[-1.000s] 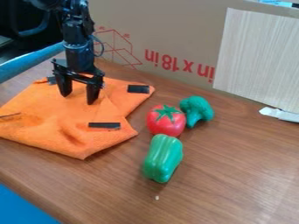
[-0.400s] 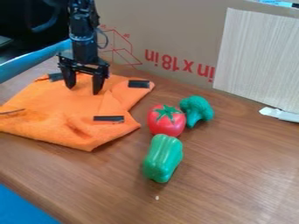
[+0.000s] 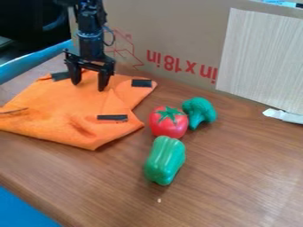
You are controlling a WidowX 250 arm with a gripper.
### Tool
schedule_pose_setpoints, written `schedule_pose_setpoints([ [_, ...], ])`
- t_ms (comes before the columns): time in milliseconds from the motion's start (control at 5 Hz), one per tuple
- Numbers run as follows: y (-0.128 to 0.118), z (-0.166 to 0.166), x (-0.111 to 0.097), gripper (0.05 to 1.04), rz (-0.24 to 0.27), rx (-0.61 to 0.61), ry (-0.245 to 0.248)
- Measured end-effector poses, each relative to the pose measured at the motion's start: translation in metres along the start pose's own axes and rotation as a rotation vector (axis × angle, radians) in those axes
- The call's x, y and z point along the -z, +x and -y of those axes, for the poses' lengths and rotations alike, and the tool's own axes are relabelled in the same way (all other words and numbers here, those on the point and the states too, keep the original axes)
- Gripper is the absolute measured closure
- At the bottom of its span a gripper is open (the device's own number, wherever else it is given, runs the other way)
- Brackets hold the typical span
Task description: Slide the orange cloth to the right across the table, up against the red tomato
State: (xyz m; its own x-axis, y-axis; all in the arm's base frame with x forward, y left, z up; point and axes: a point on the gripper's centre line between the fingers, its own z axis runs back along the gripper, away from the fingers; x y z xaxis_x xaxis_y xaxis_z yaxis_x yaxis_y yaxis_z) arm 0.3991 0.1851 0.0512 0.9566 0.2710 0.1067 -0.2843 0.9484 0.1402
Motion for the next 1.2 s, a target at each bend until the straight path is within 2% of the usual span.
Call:
schedule_pose_setpoints([
  [800, 0.011, 0.024, 0.001, 0.083, 0.009, 0.142, 0.017],
  [1200, 0.026, 0.047, -0.004, 0.084, 0.046, 0.222, 0.038],
])
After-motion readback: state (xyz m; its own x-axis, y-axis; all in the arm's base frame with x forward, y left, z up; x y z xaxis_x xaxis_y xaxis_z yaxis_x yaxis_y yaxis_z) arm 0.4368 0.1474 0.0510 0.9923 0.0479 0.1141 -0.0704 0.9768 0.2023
